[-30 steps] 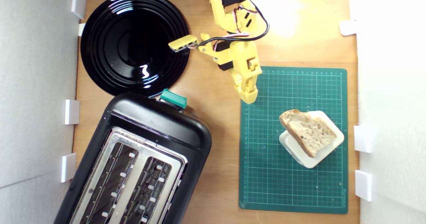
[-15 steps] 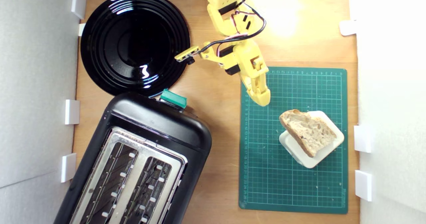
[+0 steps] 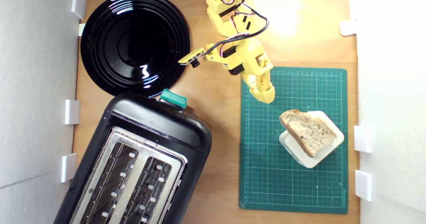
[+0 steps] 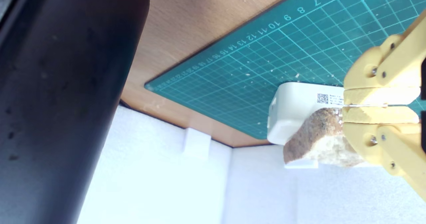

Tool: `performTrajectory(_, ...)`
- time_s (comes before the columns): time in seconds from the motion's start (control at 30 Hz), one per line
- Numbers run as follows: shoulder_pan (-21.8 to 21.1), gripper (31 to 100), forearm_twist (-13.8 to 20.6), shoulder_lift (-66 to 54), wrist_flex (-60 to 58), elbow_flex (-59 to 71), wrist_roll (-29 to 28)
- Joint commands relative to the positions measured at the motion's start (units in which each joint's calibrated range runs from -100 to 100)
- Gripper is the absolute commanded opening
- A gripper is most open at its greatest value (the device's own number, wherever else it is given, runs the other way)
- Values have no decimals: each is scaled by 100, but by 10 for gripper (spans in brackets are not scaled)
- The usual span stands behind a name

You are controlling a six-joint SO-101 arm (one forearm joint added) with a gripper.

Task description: Pick bread and place in toaster

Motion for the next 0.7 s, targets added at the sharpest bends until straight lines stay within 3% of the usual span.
performTrajectory(0.0,-20,429,-60,-41,-195,-163,45)
performTrajectory(0.1,-12,433,4,-66,-195,-172,50)
performTrajectory(0.27,-4,649,-51,-58,-195,-181,3)
performTrajectory(0.37,4,741,-60,-58,-195,-181,3)
performTrajectory(0.47,-20,779,-60,-91,-195,-181,3)
performTrajectory(0.67,-28,776,-60,-75,-187,-172,55)
